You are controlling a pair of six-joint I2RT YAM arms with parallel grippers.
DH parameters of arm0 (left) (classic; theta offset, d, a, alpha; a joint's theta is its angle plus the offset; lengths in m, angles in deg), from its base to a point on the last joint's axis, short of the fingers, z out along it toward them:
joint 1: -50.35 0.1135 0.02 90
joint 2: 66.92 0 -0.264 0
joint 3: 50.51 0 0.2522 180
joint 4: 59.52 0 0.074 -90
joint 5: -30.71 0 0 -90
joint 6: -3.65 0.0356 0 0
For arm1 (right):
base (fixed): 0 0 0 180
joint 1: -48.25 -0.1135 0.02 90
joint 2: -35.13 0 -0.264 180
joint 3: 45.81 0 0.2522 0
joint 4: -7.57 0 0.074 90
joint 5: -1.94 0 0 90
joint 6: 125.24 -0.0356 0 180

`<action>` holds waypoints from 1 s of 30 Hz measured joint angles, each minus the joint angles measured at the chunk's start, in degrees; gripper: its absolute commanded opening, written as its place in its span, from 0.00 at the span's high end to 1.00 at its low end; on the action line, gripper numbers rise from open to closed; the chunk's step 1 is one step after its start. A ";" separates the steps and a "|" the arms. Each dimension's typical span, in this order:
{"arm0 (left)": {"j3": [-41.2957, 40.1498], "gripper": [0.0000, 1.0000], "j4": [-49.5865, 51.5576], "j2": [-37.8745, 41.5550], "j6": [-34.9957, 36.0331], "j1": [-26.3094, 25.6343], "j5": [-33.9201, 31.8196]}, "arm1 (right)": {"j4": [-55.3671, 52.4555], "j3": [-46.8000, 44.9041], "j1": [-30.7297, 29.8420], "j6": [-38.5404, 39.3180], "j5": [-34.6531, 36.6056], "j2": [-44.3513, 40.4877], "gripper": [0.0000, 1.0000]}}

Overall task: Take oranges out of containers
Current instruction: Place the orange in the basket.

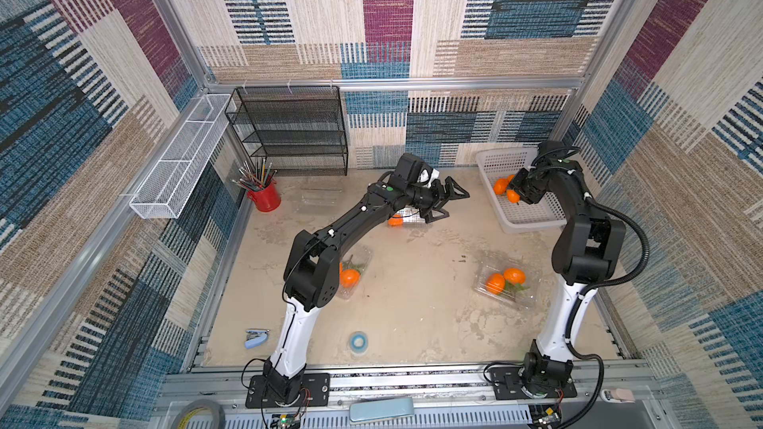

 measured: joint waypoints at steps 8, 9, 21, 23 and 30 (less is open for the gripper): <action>4.13 0.01 4.31 -1.99 0.26 0.11 -0.07 | 8.48 -10.73 0.52 0.00 0.48 -2.32 0.45; 4.26 0.01 4.59 -2.12 0.28 0.11 -0.04 | 9.44 -11.65 0.70 0.00 0.46 -2.34 0.45; 11.65 0.01 16.26 -2.69 6.80 0.74 -2.10 | 15.34 -15.76 1.20 0.31 -1.09 -5.70 0.11; 13.86 0.01 19.52 -2.62 9.44 0.98 -3.69 | 16.00 -16.74 1.16 0.46 -1.73 -7.72 0.07; 12.50 0.01 28.61 1.09 16.68 3.72 -10.67 | 20.37 -26.64 -0.61 -1.86 -6.14 -17.16 0.02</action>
